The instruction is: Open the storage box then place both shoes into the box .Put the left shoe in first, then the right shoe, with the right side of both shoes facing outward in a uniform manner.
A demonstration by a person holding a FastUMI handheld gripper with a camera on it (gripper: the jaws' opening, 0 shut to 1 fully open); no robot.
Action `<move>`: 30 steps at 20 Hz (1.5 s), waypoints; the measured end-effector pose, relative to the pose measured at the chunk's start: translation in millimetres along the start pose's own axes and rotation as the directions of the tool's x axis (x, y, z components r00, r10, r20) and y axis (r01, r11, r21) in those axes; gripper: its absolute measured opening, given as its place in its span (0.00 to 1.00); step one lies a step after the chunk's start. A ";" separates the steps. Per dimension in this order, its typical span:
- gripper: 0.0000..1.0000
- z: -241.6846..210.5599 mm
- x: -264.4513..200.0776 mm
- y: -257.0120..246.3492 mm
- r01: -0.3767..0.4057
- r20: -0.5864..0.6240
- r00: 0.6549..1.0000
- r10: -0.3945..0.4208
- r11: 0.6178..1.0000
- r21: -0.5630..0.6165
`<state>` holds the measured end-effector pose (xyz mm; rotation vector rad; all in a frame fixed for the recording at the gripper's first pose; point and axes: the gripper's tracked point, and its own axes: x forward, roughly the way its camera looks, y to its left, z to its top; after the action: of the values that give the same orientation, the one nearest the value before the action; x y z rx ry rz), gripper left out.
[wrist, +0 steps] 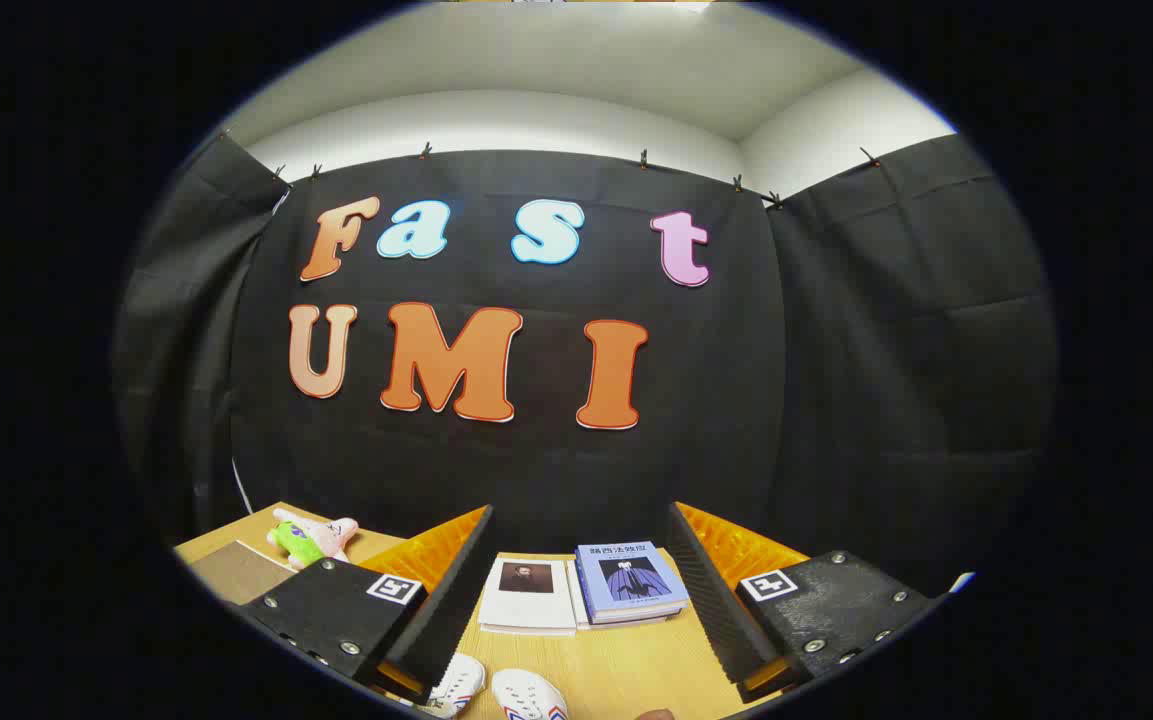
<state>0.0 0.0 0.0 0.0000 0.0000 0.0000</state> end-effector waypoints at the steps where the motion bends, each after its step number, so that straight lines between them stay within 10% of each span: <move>1: 1.00 2.5 0.5 0.1 0.000 0.003 1.000 0.000 1.000 -0.002; 21: 1.00 -6.6 1.0 -9.1 0.009 -0.026 1.000 -0.009 1.000 0.005; 30: 1.00 -54.0 1.2 32.2 -0.127 -0.165 0.973 0.164 0.969 0.211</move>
<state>1.2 32.2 -54.0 0.2012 0.1830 0.1476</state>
